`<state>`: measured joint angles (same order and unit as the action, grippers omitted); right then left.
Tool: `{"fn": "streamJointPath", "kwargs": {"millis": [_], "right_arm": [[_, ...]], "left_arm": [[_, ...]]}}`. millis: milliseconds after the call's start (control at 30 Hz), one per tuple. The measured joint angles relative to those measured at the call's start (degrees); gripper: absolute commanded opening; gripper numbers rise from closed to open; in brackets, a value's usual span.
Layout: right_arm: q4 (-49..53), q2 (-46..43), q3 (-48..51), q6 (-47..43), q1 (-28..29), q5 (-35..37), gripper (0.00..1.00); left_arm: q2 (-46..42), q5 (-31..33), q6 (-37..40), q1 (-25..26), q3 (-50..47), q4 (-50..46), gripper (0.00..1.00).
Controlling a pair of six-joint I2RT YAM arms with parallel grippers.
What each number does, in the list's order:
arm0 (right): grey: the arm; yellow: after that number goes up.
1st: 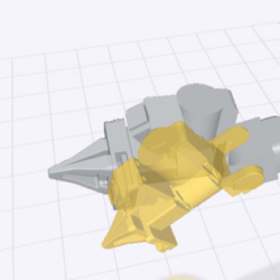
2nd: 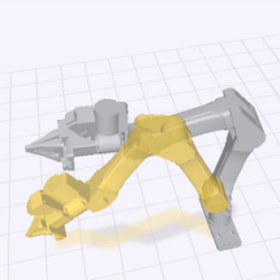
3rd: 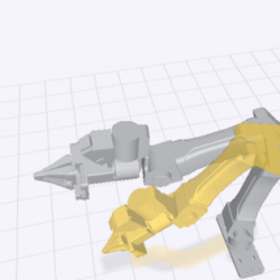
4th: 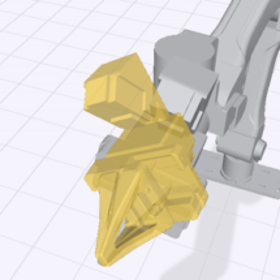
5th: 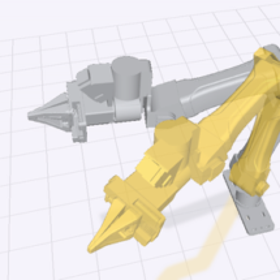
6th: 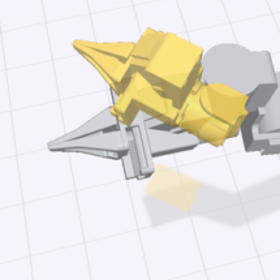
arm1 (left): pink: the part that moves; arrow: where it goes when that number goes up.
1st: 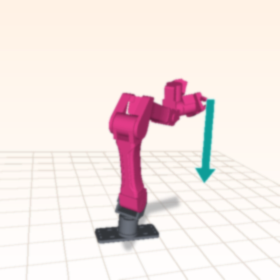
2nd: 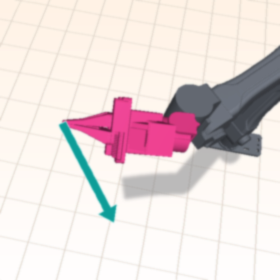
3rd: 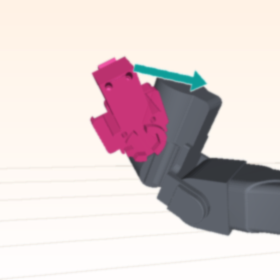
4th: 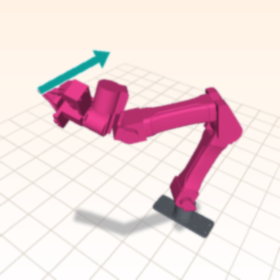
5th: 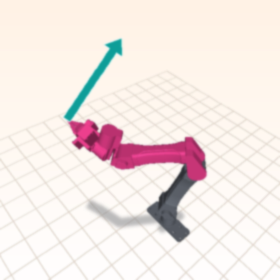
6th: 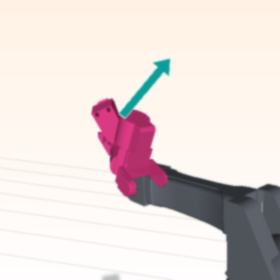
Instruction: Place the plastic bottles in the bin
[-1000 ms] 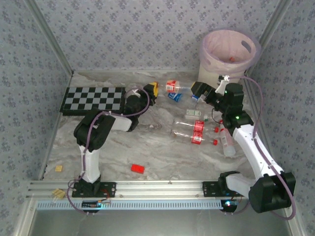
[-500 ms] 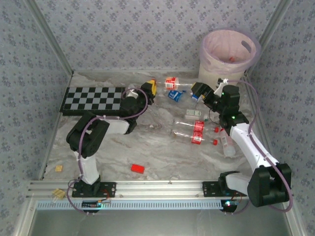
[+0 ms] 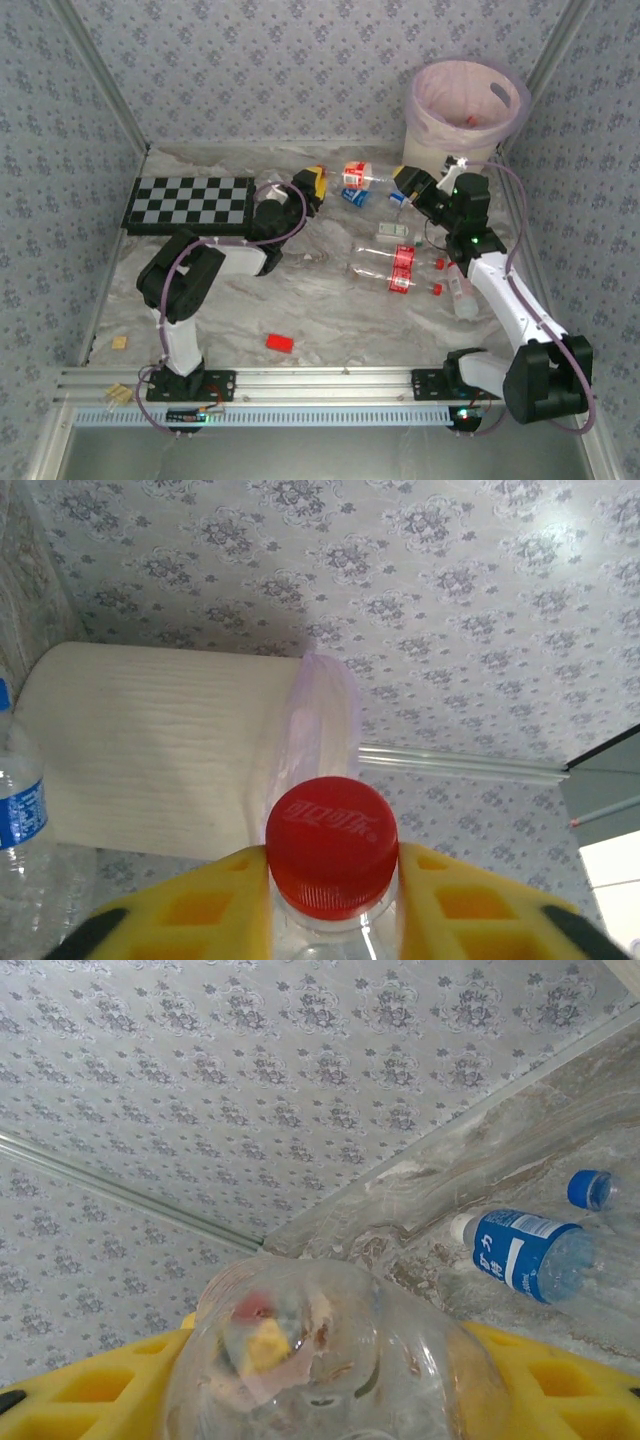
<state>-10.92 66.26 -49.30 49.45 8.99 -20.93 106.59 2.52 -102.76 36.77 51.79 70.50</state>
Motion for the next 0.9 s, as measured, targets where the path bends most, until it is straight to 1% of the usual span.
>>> {"fn": "streamJointPath", "kwargs": {"millis": [133, 167, 200, 267, 367, 500, 567, 633, 733, 900], "right_arm": [[4.63, -2.78, -1.81, -2.71, -0.04, 1.81, 0.49], [6.27, -3.41, -2.89, -3.65, -0.09, 2.23, 0.49], [8.22, -4.13, -4.59, -5.09, -0.24, 2.86, 0.49], [12.72, -5.18, -9.03, -8.55, -0.76, 4.13, 0.48], [19.67, -6.32, -17.59, -15.08, -2.43, 7.45, 0.44], [27.47, -6.58, -29.86, -23.65, -5.92, 14.99, 0.43], [30.4, -5.53, -35.32, -26.88, -8.0, 18.49, 0.42], [32.57, -3.28, -40.68, -29.88, -10.14, 22.4, 0.39], [35.28, 1.62, -47.95, -33.92, -11.63, 27.26, 0.32], [40.33, 13.09, -59.36, -40.19, -11.65, 32.39, 0.3]], "left_arm": [[-2.27, -0.63, 3.52, 0.11, -0.5, -3.96, 0.88], [-3.15, -0.92, 4.68, 0.09, -0.66, -5.38, 0.95], [-4.46, -1.18, 6.32, 0.09, -0.66, -7.61, 1.0], [-7.72, -1.77, 10.29, -0.02, -0.66, -12.94, 1.0], [-14.58, -1.81, 18.69, -0.07, 0.28, -25.14, 1.0], [-22.82, -0.5, 31.3, -0.02, 4.26, -42.07, 1.0], [-26.53, 0.37, 36.87, -0.02, 4.76, -47.84, 1.0], [-29.9, 1.27, 41.92, -0.02, 4.76, -53.53, 1.0], [-33.48, 2.8, 47.54, -0.07, 4.68, -61.44, 1.0], [-39.6, 4.48, 52.68, -0.07, 1.44, -71.21, 0.98]]}}
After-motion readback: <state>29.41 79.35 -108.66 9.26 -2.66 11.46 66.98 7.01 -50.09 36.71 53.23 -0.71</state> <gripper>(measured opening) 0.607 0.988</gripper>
